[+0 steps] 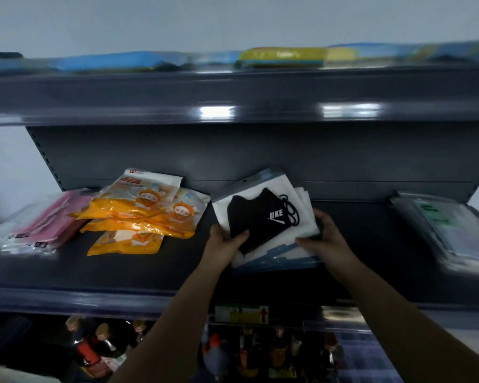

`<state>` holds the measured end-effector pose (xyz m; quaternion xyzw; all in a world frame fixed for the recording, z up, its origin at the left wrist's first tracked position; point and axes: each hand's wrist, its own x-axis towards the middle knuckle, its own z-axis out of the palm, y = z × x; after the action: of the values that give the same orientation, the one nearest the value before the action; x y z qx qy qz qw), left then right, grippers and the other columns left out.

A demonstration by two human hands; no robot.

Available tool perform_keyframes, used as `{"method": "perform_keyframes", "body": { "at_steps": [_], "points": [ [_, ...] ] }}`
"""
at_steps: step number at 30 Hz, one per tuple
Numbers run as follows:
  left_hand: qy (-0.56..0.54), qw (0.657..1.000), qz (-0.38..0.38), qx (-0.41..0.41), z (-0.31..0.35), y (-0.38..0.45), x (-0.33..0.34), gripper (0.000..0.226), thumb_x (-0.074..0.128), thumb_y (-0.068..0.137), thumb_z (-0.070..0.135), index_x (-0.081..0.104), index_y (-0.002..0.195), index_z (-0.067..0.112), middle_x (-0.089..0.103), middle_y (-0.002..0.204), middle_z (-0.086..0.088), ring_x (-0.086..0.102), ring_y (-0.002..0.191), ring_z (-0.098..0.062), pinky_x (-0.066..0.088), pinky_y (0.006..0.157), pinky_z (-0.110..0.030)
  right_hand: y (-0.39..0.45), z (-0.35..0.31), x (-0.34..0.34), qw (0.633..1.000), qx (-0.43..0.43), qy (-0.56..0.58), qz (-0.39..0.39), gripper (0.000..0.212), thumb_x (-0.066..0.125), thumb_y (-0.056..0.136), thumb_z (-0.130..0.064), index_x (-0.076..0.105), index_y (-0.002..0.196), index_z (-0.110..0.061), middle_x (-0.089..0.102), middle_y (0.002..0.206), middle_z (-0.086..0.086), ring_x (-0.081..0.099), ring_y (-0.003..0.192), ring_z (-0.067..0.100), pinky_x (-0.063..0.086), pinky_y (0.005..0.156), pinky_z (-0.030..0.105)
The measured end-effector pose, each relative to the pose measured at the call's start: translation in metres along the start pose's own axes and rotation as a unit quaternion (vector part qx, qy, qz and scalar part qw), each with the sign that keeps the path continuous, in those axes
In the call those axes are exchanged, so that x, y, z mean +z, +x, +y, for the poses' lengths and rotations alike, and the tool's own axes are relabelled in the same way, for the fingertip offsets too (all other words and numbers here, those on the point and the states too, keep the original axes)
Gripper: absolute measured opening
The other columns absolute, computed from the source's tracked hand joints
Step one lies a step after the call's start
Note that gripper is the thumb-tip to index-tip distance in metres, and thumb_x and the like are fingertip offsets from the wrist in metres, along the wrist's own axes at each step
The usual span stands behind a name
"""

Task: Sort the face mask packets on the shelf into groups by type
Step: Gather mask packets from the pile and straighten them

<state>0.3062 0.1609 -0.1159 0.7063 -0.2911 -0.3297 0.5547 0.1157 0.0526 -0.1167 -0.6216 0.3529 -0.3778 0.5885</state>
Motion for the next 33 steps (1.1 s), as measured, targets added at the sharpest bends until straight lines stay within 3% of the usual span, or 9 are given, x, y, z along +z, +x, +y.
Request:
{"method": "perform_keyframes", "body": {
  "at_steps": [4, 7, 10, 13, 15, 18, 23, 26, 33],
  "points": [
    [-0.137, 0.99, -0.011, 0.029, 0.006, 0.004, 0.019, 0.069, 0.081, 0.068, 0.01, 0.043, 0.125, 0.01, 0.06, 0.125, -0.011, 0.059, 0.113, -0.026, 0.045, 0.102, -0.045, -0.012, 0.0, -0.029, 0.997, -0.055, -0.027, -0.043, 0.071, 0.065, 0.074, 0.019, 0.045, 0.119, -0.033, 0.06, 0.119, 0.007, 0.061, 0.101, 0.015, 0.055, 0.082, 0.024],
    [-0.102, 0.986, -0.018, 0.129, 0.01, -0.002, 0.036, 0.077, 0.079, 0.063, 0.008, 0.043, 0.131, 0.006, 0.061, 0.124, -0.015, 0.059, 0.115, -0.027, 0.048, 0.1, -0.043, -0.016, -0.003, -0.048, 0.993, -0.082, -0.074, -0.032, 0.073, 0.064, 0.073, 0.02, 0.041, 0.121, -0.03, 0.058, 0.121, 0.004, 0.061, 0.097, 0.0, 0.051, 0.081, 0.016],
    [-0.067, 0.978, -0.009, 0.197, 0.016, -0.009, 0.05, 0.065, 0.079, 0.066, 0.003, 0.049, 0.124, 0.005, 0.063, 0.117, -0.01, 0.062, 0.109, -0.017, 0.051, 0.093, -0.027, -0.017, -0.011, -0.057, 0.988, -0.115, -0.106, -0.014, 0.08, 0.064, 0.071, 0.023, 0.031, 0.126, -0.024, 0.055, 0.118, -0.007, 0.057, 0.095, -0.012, 0.044, 0.081, 0.005],
    [-0.074, 0.971, -0.003, 0.226, 0.022, -0.017, 0.061, 0.065, 0.076, 0.069, -0.008, 0.046, 0.12, 0.016, 0.062, 0.11, 0.007, 0.059, 0.1, 0.001, 0.049, 0.081, -0.01, -0.017, -0.014, -0.061, 0.986, -0.132, -0.107, 0.002, 0.089, 0.068, 0.07, 0.02, 0.025, 0.131, -0.028, 0.052, 0.118, -0.019, 0.057, 0.101, -0.006, 0.047, 0.083, 0.008],
    [-0.069, 0.97, -0.014, 0.231, 0.019, -0.023, 0.066, 0.07, 0.077, 0.068, -0.008, 0.044, 0.121, 0.024, 0.061, 0.112, 0.009, 0.06, 0.104, -0.004, 0.051, 0.084, -0.014, -0.021, -0.013, -0.062, 0.985, -0.138, -0.099, 0.006, 0.097, 0.072, 0.069, 0.017, 0.019, 0.138, -0.026, 0.05, 0.121, -0.022, 0.057, 0.105, -0.01, 0.048, 0.089, 0.012],
    [-0.084, 0.966, -0.024, 0.241, 0.012, -0.034, 0.072, 0.076, 0.076, 0.065, 0.001, 0.043, 0.128, 0.028, 0.062, 0.121, 0.004, 0.059, 0.114, -0.011, 0.051, 0.092, -0.027, -0.03, -0.011, -0.06, 0.983, -0.153, -0.103, 0.014, 0.102, 0.077, 0.066, 0.012, 0.017, 0.135, -0.033, 0.047, 0.124, -0.024, 0.05, 0.11, -0.019, 0.043, 0.089, 0.005],
    [-0.093, 0.965, -0.012, 0.245, 0.003, -0.049, 0.079, 0.084, 0.075, 0.068, -0.008, 0.037, 0.138, 0.021, 0.059, 0.127, 0.004, 0.056, 0.119, -0.01, 0.049, 0.098, -0.033, -0.042, -0.006, -0.06, 0.981, -0.162, -0.098, 0.043, 0.103, 0.083, 0.063, 0.002, 0.024, 0.129, -0.05, 0.051, 0.127, -0.024, 0.051, 0.118, -0.009, 0.046, 0.093, 0.01],
    [-0.106, 0.966, 0.004, 0.237, 0.002, -0.054, 0.079, 0.086, 0.074, 0.069, -0.011, 0.036, 0.138, 0.024, 0.059, 0.125, 0.007, 0.057, 0.116, -0.007, 0.051, 0.096, -0.032, -0.045, -0.008, -0.059, 0.98, -0.167, -0.099, 0.05, 0.095, 0.083, 0.061, 0.004, 0.032, 0.125, -0.044, 0.055, 0.119, -0.025, 0.053, 0.108, -0.015, 0.046, 0.085, 0.005],
    [-0.105, 0.966, 0.012, 0.236, 0.005, -0.054, 0.094, 0.067, 0.066, 0.073, 0.008, 0.041, 0.133, 0.026, 0.059, 0.126, 0.0, 0.057, 0.119, -0.014, 0.047, 0.102, -0.041, -0.041, -0.007, -0.057, 0.981, -0.146, -0.094, 0.082, 0.083, 0.081, 0.066, 0.002, 0.032, 0.125, -0.032, 0.056, 0.113, -0.021, 0.054, 0.099, -0.018, 0.044, 0.077, 0.0]
  ]
}}
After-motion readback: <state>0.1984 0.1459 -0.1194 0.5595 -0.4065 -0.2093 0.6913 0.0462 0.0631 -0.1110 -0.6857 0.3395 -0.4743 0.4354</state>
